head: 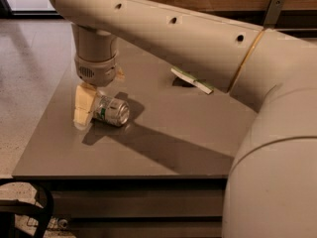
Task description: Place 7up can upright
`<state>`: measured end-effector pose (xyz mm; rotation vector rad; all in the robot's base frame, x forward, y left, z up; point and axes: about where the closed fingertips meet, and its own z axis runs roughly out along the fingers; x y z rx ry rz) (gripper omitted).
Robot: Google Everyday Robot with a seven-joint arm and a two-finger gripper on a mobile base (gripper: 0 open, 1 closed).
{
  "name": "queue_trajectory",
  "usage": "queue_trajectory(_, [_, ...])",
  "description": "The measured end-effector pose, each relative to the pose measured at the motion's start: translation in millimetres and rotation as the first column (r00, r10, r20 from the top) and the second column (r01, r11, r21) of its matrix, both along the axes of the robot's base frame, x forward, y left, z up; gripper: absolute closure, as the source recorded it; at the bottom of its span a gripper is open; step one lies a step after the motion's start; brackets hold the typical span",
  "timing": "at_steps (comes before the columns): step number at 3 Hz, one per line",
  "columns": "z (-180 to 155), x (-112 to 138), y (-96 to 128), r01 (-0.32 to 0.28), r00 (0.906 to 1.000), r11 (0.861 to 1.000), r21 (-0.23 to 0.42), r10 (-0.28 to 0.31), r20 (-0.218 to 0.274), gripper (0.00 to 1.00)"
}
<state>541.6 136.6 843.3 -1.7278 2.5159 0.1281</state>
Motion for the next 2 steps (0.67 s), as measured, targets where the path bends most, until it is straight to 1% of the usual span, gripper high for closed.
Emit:
queue_trajectory(1, [-13,1,2,0.01,0.9998,1.0,-0.007,-0.01,-0.017,0.0])
queue_trajectory(2, [-24,5,-4,0.017,0.9995,1.0,-0.019,-0.017,-0.025,0.0])
